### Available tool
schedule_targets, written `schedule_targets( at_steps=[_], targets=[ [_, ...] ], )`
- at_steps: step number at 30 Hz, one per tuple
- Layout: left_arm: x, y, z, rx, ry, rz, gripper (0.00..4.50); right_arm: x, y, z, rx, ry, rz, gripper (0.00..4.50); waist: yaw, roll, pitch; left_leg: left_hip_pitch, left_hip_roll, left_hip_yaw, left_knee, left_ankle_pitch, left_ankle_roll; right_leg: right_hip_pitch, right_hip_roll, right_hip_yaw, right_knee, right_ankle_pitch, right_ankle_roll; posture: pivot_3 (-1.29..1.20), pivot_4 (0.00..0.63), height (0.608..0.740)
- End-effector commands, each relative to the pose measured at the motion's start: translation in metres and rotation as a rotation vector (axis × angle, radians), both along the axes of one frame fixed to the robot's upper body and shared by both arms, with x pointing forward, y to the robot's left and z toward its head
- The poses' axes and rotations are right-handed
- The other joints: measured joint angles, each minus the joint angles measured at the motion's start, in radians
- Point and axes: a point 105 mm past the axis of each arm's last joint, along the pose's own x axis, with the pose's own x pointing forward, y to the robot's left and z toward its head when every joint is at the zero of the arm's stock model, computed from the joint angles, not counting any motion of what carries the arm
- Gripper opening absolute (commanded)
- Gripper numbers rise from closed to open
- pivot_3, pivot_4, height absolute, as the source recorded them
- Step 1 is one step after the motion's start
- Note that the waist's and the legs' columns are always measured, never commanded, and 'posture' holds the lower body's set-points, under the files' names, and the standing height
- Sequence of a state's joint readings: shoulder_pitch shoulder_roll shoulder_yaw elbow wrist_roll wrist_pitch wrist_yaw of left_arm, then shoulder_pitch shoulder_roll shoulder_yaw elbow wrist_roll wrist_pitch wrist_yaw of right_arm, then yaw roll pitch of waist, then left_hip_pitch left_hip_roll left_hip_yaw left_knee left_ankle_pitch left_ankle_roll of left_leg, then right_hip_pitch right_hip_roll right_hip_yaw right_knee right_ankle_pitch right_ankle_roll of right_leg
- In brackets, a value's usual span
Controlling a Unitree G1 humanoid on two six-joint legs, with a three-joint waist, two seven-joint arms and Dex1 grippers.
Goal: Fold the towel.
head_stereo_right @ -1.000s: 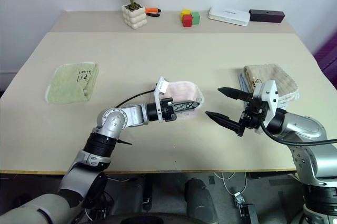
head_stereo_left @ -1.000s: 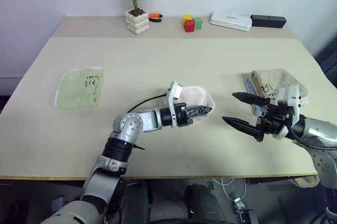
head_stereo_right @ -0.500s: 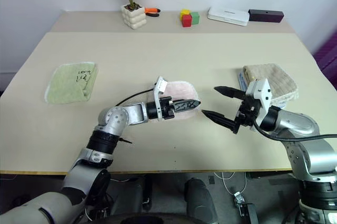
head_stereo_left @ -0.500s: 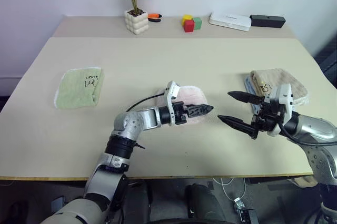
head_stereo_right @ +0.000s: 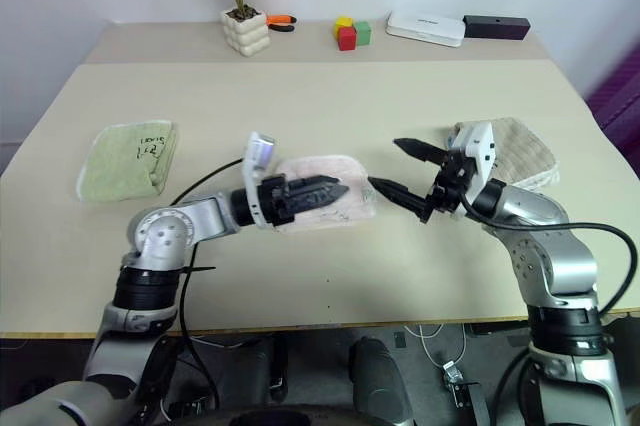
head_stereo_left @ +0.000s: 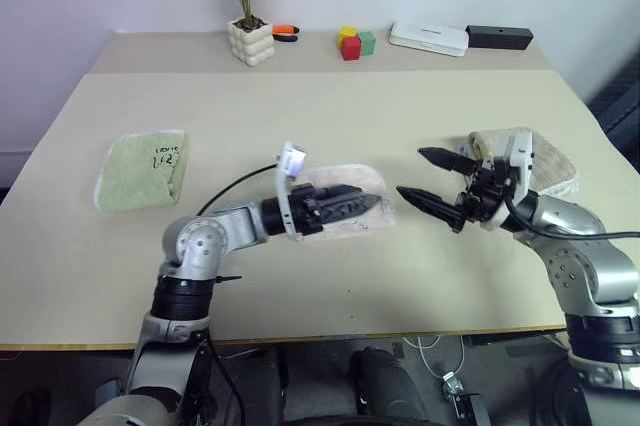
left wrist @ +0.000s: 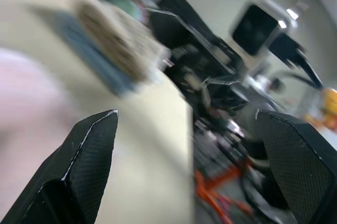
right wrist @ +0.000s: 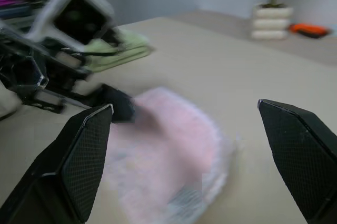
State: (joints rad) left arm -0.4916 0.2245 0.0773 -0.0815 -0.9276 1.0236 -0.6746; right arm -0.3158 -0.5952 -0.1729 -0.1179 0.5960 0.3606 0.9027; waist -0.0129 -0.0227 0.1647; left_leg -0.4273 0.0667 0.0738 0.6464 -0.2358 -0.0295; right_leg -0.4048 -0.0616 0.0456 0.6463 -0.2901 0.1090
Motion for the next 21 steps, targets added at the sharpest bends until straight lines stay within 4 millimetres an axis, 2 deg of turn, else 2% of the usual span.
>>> schedule_targets(
  at_steps=[1, 3, 4, 7, 10, 13, 17, 21],
  targets=[
    [0.020, 0.025, 0.011, -0.023, -0.068, 0.210, 3.00, 0.009, -0.006, 0.017, 0.097, -0.048, -0.061, 4.26, 0.003, 0.000, 0.000, 0.000, 0.000, 0.000, 0.000, 0.000, 0.000, 0.000, 0.000, 0.000, 0.000, 0.000, 0.000, 0.00, 0.150, 0.735],
    [0.035, 0.035, 0.012, -0.003, -0.109, 0.340, 2.07, 0.006, 0.006, 0.009, 0.093, -0.031, -0.028, 3.70, 0.008, 0.000, 0.000, 0.000, 0.000, 0.000, 0.000, 0.000, 0.000, 0.000, 0.000, 0.000, 0.000, 0.000, 0.000, 0.00, 0.150, 0.735],
    [0.039, 0.037, 0.012, -0.001, -0.119, 0.381, 1.46, 0.005, 0.012, 0.004, 0.078, -0.026, -0.018, 3.15, 0.009, 0.000, 0.000, 0.000, 0.000, 0.000, 0.000, 0.000, 0.000, 0.001, 0.000, 0.000, 0.000, 0.000, 0.000, 0.00, 0.150, 0.735],
    [0.048, 0.034, 0.009, 0.036, -0.190, 0.451, 0.04, 0.004, 0.035, -0.003, 0.125, -0.012, 0.004, 1.71, 0.009, 0.000, 0.000, 0.000, 0.000, 0.001, 0.001, 0.000, 0.000, 0.001, 0.000, 0.000, 0.000, 0.000, 0.000, 0.00, 0.150, 0.735],
    [0.052, 0.030, 0.005, 0.042, -0.205, 0.488, 0.00, 0.003, 0.051, -0.008, 0.164, -0.013, -0.008, 0.10, 0.006, 0.000, 0.000, 0.000, 0.000, 0.001, 0.001, 0.000, 0.000, 0.001, 0.000, 0.000, 0.000, 0.000, 0.000, 0.00, 0.150, 0.735],
    [0.050, 0.018, 0.003, 0.030, -0.212, 0.476, 0.00, 0.006, 0.065, -0.013, 0.249, 0.000, -0.080, 0.04, 0.005, 0.000, 0.000, 0.000, 0.000, 0.001, 0.001, 0.000, 0.000, 0.000, 0.000, 0.000, 0.000, 0.002, 0.003, 0.00, 0.150, 0.735],
    [0.044, 0.005, -0.001, 0.019, -0.207, 0.435, 0.00, 0.007, 0.078, -0.027, 0.257, 0.012, -0.144, 0.04, 0.003, 0.000, 0.000, 0.000, 0.000, 0.001, 0.000, 0.000, 0.000, 0.000, 0.000, 0.000, 0.001, 0.002, 0.003, 0.00, 0.150, 0.735],
    [0.057, 0.006, -0.021, 0.129, -0.199, 0.512, 0.00, 0.014, 0.087, -0.051, 0.187, 0.028, -0.218, 0.04, 0.002, 0.000, 0.000, 0.000, 0.000, 0.001, 0.000, 0.000, 0.000, 0.000, 0.000, 0.000, 0.001, 0.002, 0.003, 0.00, 0.150, 0.735]
  ],
)
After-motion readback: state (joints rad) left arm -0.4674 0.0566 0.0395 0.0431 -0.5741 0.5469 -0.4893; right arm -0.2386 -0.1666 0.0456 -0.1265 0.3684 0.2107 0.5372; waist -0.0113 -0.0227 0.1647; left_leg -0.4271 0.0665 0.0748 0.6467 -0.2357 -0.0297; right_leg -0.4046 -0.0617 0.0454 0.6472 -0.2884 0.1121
